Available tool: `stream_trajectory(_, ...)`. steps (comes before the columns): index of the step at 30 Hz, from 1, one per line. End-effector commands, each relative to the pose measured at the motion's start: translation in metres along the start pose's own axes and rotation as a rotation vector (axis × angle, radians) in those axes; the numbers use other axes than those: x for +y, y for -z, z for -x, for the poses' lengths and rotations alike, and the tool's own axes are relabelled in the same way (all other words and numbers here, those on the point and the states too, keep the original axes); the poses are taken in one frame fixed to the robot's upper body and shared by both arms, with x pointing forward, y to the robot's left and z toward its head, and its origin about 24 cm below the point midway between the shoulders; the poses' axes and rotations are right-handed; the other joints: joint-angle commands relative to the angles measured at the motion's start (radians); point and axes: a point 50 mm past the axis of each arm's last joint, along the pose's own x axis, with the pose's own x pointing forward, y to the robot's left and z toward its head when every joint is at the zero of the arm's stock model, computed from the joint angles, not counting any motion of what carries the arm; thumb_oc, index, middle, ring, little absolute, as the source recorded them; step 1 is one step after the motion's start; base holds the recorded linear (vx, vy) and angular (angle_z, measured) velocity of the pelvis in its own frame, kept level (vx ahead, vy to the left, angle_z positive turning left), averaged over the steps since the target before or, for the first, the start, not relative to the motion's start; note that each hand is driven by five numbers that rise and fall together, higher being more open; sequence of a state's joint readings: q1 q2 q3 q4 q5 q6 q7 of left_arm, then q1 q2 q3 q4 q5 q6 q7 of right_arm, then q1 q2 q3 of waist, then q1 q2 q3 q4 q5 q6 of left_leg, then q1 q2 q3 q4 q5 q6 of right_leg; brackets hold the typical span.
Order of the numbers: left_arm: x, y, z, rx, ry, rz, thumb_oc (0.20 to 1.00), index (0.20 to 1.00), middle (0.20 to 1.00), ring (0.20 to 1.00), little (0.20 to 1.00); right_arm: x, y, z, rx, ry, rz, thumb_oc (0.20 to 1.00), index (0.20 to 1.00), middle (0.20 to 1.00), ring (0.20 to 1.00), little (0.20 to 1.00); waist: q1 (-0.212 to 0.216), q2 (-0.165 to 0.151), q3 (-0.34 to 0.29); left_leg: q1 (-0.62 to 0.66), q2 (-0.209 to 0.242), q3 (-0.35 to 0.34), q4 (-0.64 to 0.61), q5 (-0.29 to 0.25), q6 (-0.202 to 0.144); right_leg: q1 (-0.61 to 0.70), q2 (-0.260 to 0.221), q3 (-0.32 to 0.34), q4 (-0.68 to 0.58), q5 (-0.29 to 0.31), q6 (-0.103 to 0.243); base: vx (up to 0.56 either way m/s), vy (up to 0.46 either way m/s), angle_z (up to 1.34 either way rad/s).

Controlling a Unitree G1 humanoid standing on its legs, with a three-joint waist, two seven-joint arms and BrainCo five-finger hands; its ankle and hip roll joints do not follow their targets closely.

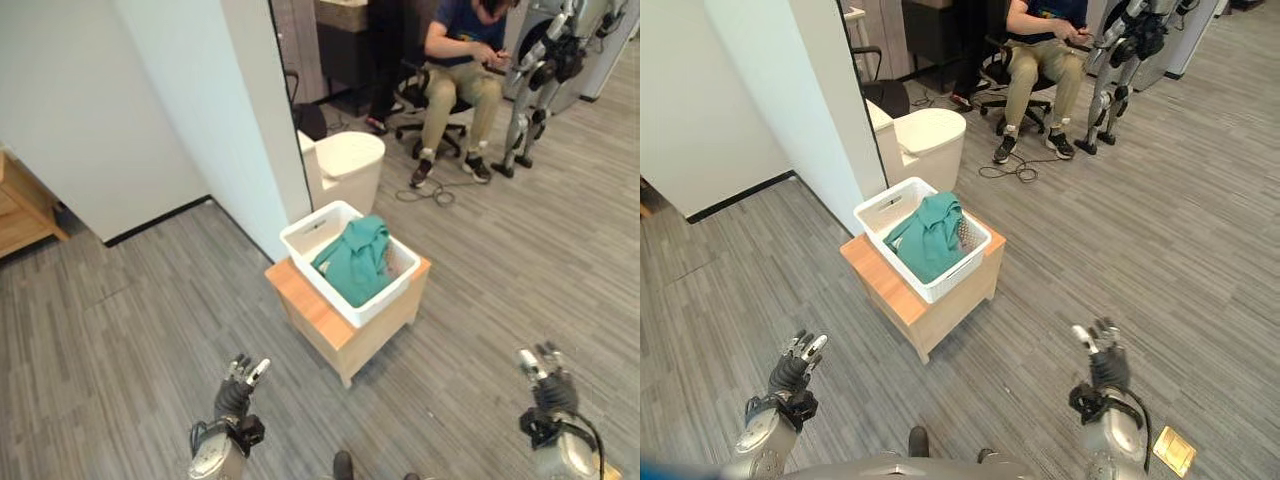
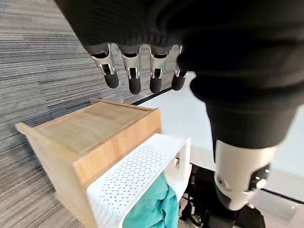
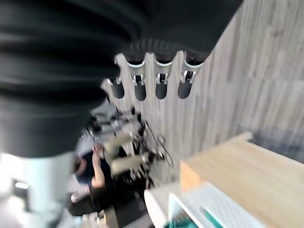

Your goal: Pick up bed clothes into laundry basket.

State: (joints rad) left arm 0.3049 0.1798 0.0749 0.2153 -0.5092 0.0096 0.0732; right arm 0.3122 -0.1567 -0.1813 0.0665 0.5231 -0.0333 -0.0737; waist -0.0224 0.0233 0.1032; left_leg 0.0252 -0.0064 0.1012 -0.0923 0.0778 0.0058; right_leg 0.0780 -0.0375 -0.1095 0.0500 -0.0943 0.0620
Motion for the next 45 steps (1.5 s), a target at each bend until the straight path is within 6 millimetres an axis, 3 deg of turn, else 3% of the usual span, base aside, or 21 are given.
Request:
stream_trajectory(1, 0.004, -0.035, -0.008, -0.148, 0.023, -0.031, 1.0, 1.0, 1.0, 1.0, 1.0, 0.02, -0.045, -0.017, -0.201, -0.12, 0.034, 1.0, 1.0, 1.0, 1.0, 1.0, 0.021, -0.041, 0.022, 0.062, 0.035, -0.025, 0.005, -0.046, -0.011, -0.012, -0.112, 0.001, -0.012, 0.121, 0.073, -0.03, -0.022, 0.05)
stream_trajectory(3, 0.002, -0.043, -0.012, -0.176, 0.032, -0.06, 1.0, 1.0, 1.0, 1.0, 1.0, 0.026, -0.057, -0.019, -0.259, -0.14, 0.073, 1.0, 1.0, 1.0, 1.0, 1.0, 0.012, -0.038, 0.029, 0.056, 0.034, -0.052, 0.007, -0.033, -0.012, -0.029, -0.099, 0.048, 0.046, 0.102, 0.068, -0.05, -0.052, 0.11)
stream_trajectory(5, 0.002, -0.049, -0.017, -0.194, 0.028, -0.078, 1.0, 1.0, 1.0, 1.0, 1.0, 0.029, -0.068, -0.021, -0.312, -0.146, 0.116, 1.0, 1.0, 1.0, 1.0, 1.0, -0.002, -0.037, 0.031, 0.035, 0.029, -0.111, 0.018, -0.017, -0.012, -0.042, -0.055, 0.181, 0.091, 0.079, 0.057, -0.06, -0.135, 0.48)
stream_trajectory(6, 0.002, -0.056, -0.02, -0.217, 0.025, -0.095, 1.0, 1.0, 1.0, 1.0, 1.0, 0.029, -0.074, -0.021, -0.338, -0.147, 0.131, 1.0, 1.0, 1.0, 1.0, 1.0, -0.013, -0.04, 0.029, 0.008, 0.021, -0.196, 0.032, -0.002, -0.011, -0.037, 0.006, 0.333, 0.133, 0.047, 0.039, -0.04, -0.204, 1.6)
stream_trajectory(7, 0.0, -0.059, -0.021, -0.233, 0.026, -0.108, 1.0, 1.0, 1.0, 1.0, 1.0, 0.03, -0.077, -0.021, -0.351, -0.153, 0.135, 1.0, 1.0, 1.0, 1.0, 1.0, -0.014, -0.043, 0.027, -0.014, 0.014, -0.248, 0.049, 0.004, -0.008, -0.027, 0.039, 0.409, 0.149, 0.033, 0.03, -0.06, -0.268, 2.27)
stream_trajectory(9, 0.0, -0.065, -0.02, -0.263, 0.019, -0.117, 1.0, 1.0, 1.0, 1.0, 1.0, 0.036, -0.078, -0.02, -0.354, -0.195, 0.141, 1.0, 1.0, 1.0, 1.0, 1.0, 0.004, -0.056, 0.038, -0.066, 0.0, -0.326, 0.107, 0.005, -0.018, -0.014, 0.077, 0.471, 0.144, 0.02, 0.008, -0.08, -0.234, 1.9)
stream_trajectory(12, 0.002, -0.067, -0.013, -0.287, 0.013, -0.092, 1.0, 1.0, 1.0, 1.0, 1.0, 0.048, -0.071, -0.019, -0.316, -0.286, 0.123, 1.0, 1.0, 1.0, 1.0, 1.0, 0.038, -0.056, 0.059, -0.12, 0.0, -0.37, 0.148, 0.012, -0.037, 0.018, 0.073, 0.399, 0.055, 0.007, -0.014, -0.21, -0.285, 1.11)
stream_trajectory(15, 0.001, -0.06, -0.008, -0.281, 0.003, -0.044, 1.0, 1.0, 1.0, 1.0, 1.0, 0.054, -0.056, -0.02, -0.227, -0.354, 0.182, 1.0, 1.0, 1.0, 1.0, 1.0, 0.07, -0.032, 0.092, -0.188, -0.014, -0.465, 0.141, 0.105, -0.07, 0.045, 0.097, 0.387, -0.033, 0.038, -0.039, -0.33, -0.295, 1.34)
stream_trajectory(16, 0.0, -0.053, -0.004, -0.265, -0.005, 0.012, 1.0, 1.0, 1.0, 1.0, 1.0, 0.056, -0.054, -0.019, -0.203, -0.385, 0.179, 1.0, 1.0, 1.0, 1.0, 1.0, 0.069, -0.031, 0.126, -0.218, -0.019, -0.438, 0.135, 0.116, -0.064, 0.022, 0.096, 0.345, -0.011, 0.035, -0.052, -0.62, -0.234, 2.81)
stream_trajectory(17, 0.003, -0.051, -0.004, -0.267, -0.028, 0.031, 1.0, 1.0, 1.0, 1.0, 1.0, 0.06, -0.055, -0.021, -0.194, -0.429, 0.23, 1.0, 1.0, 1.0, 1.0, 1.0, 0.046, -0.055, 0.14, -0.211, 0.02, -0.226, 0.252, 0.034, -0.048, -0.035, 0.041, 0.238, 0.021, 0.053, -0.04, -0.64, -0.186, 2.44)
stream_trajectory(19, 0.007, -0.044, -0.001, -0.24, -0.03, 0.022, 1.0, 1.0, 1.0, 1.0, 1.0, 0.058, -0.045, -0.021, -0.148, -0.434, 0.244, 1.0, 1.0, 1.0, 1.0, 1.0, 0.031, -0.08, 0.129, -0.159, 0.084, -0.073, 0.358, -0.045, -0.042, -0.053, -0.014, 0.116, 0.008, 0.077, -0.03, -0.42, -0.139, 1.94)
stream_trajectory(20, 0.007, -0.044, -0.001, -0.24, -0.03, 0.022, 1.0, 1.0, 1.0, 1.0, 1.0, 0.058, -0.045, -0.021, -0.148, -0.434, 0.244, 1.0, 1.0, 1.0, 1.0, 1.0, 0.029, -0.08, 0.128, -0.163, 0.084, -0.075, 0.36, -0.044, -0.042, -0.055, -0.014, 0.114, 0.006, 0.079, -0.03, -0.28, -0.111, 1.85)
stream_trajectory(23, 0.007, -0.044, 0.001, -0.225, 0.003, -0.042, 1.0, 1.0, 1.0, 1.0, 1.0, 0.045, -0.037, -0.016, -0.123, -0.376, 0.22, 1.0, 1.0, 1.0, 1.0, 1.0, -0.014, -0.073, 0.087, 0.007, 0.19, 0.109, 0.386, -0.101, -0.061, -0.069, -0.063, -0.105, -0.022, 0.095, -0.022, -0.26, -0.047, 1.83)
stream_trajectory(24, 0.007, -0.044, 0.001, -0.225, 0.003, -0.042, 1.0, 1.0, 1.0, 1.0, 1.0, 0.045, -0.037, -0.016, -0.123, -0.376, 0.22, 1.0, 1.0, 1.0, 1.0, 1.0, -0.015, -0.074, 0.087, 0.006, 0.19, 0.108, 0.385, -0.1, -0.061, -0.069, -0.064, -0.106, -0.022, 0.095, -0.022, -0.21, 0.055, 1.49)
stream_trajectory(26, -0.003, -0.049, -0.006, -0.233, 0.035, -0.101, 1.0, 1.0, 1.0, 1.0, 1.0, 0.041, -0.039, -0.016, -0.144, -0.319, 0.169, 1.0, 1.0, 1.0, 1.0, 1.0, -0.047, -0.043, 0.063, 0.081, 0.169, 0.168, 0.27, -0.147, -0.079, -0.081, -0.102, -0.227, 0.008, 0.094, -0.004, -0.11, 0.153, 2.01)
stream_trajectory(28, -0.014, -0.056, -0.009, -0.263, 0.079, -0.122, 1.0, 1.0, 1.0, 1.0, 1.0, 0.042, -0.041, -0.016, -0.157, -0.31, 0.152, 1.0, 1.0, 1.0, 1.0, 1.0, -0.049, -0.011, 0.057, 0.079, 0.127, 0.138, 0.106, -0.122, -0.066, -0.089, -0.123, -0.265, 0.041, 0.103, 0.016, -0.06, 0.272, 1.73)
stream_trajectory(31, -0.019, -0.064, -0.012, -0.29, 0.088, -0.153, 1.0, 1.0, 1.0, 1.0, 1.0, 0.049, -0.037, -0.017, -0.15, -0.317, 0.148, 1.0, 1.0, 1.0, 1.0, 1.0, -0.051, -0.012, 0.084, 0.063, 0.102, 0.05, 0.089, -0.115, -0.029, -0.167, -0.168, -0.203, 0.208, 0.133, 0.035, -0.1, 0.159, 1.54)
stream_trajectory(34, -0.021, -0.073, -0.016, -0.316, 0.11, -0.206, 1.0, 1.0, 1.0, 1.0, 1.0, 0.056, -0.035, -0.018, -0.148, -0.332, 0.132, 1.0, 1.0, 1.0, 1.0, 1.0, -0.088, -0.019, 0.101, 0.05, 0.08, -0.03, 0.077, -0.109, -0.013, -0.217, -0.048, 0.101, 0.194, 0.132, 0.066, -0.06, 0.027, 0.37)
stream_trajectory(36, -0.014, -0.072, -0.012, -0.318, 0.088, -0.201, 1.0, 1.0, 1.0, 1.0, 1.0, 0.058, -0.033, -0.017, -0.134, -0.356, 0.173, 1.0, 1.0, 1.0, 1.0, 1.0, -0.055, -0.019, 0.093, 0.057, 0.067, -0.028, 0.068, -0.105, -0.013, -0.185, -0.074, 0.029, 0.108, 0.145, 0.05, -0.02, 0.043, 0.69)
stream_trajectory(40, -0.013, -0.067, -0.01, -0.316, 0.063, -0.142, 1.0, 1.0, 1.0, 1.0, 1.0, 0.063, -0.019, -0.017, -0.061, -0.378, 0.126, 1.0, 1.0, 1.0, 1.0, 1.0, -0.022, -0.024, 0.058, 0.055, 0.06, -0.055, 0.065, -0.093, -0.018, -0.115, -0.063, 0.052, 0.035, 0.122, 0.035, 0.02, -0.055, 0.09)
stream_trajectory(45, -0.019, -0.046, -0.004, -0.236, 0.095, -0.059, 1.0, 1.0, 1.0, 1.0, 1.0, 0.059, -0.027, -0.02, -0.085, -0.378, 0.209, 1.0, 1.0, 1.0, 1.0, 1.0, 0.011, -0.037, 0.018, 0.069, 0.053, -0.087, 0.04, -0.078, -0.017, -0.05, -0.064, 0.013, -0.022, 0.122, 0.027, 0.02, -0.057, 0.3)
